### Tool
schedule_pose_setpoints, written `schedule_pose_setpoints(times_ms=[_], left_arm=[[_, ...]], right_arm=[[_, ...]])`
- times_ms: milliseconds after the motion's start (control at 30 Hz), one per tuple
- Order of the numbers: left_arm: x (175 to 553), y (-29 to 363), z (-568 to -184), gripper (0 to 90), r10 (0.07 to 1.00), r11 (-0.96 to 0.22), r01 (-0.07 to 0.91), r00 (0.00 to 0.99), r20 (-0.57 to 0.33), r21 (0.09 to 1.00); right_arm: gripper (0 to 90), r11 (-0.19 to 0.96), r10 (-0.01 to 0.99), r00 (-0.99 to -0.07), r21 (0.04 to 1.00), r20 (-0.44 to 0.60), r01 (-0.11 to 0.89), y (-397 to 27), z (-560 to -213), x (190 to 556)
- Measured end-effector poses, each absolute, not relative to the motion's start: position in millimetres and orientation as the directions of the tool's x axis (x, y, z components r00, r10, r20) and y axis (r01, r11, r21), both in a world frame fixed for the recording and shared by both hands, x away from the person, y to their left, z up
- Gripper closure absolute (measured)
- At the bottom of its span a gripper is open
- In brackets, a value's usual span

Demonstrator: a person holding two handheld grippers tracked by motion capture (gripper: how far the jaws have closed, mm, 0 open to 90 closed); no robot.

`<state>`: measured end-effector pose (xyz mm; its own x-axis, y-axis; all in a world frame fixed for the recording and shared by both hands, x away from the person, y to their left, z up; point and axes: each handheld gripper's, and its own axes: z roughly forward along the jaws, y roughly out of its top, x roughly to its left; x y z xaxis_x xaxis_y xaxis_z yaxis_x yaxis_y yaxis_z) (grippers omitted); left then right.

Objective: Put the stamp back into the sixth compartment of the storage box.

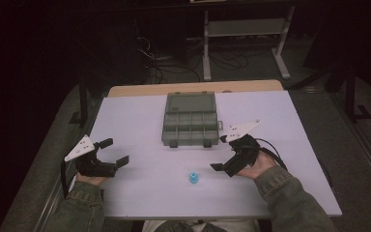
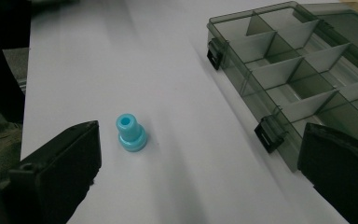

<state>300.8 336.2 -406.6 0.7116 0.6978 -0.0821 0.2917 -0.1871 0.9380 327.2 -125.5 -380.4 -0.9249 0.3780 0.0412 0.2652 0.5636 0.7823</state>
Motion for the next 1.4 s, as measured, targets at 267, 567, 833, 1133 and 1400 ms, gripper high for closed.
schedule_pose_setpoints(times_ms=[267, 567, 833, 1133, 1400], left_arm=[[300.8, 336.2, -406.6, 0.0, 0.697, -0.187, 0.292, 0.712, -0.083, 0.938], [300.9, 336.4, -406.6, 0.0, 0.696, -0.187, 0.292, 0.713, -0.083, 0.938], [300.9, 336.4, -406.6, 0.0, 0.696, -0.187, 0.292, 0.713, -0.083, 0.938], [300.9, 336.3, -406.6, 0.0, 0.696, -0.187, 0.292, 0.713, -0.083, 0.938], [300.8, 336.2, -406.7, 0.0, 0.696, -0.187, 0.292, 0.713, -0.083, 0.938]], right_arm=[[0.0, 0.595, 0.345, -0.937, 0.762, 0.048, 0.258, -112.7, -384.9, 326.7], [0.0, 0.62, 0.32, -0.946, 0.743, 0.056, 0.254, -102.4, -391.2, 328.3], [0.0, 0.654, 0.292, -0.954, 0.714, 0.07, 0.252, -91.6, -399.9, 330.8], [0.0, 0.674, 0.272, -0.959, 0.696, 0.08, 0.249, -81.1, -408.3, 332.5], [0.0, 0.689, 0.256, -0.963, 0.683, 0.084, 0.243, -74.2, -412.5, 332.6]])
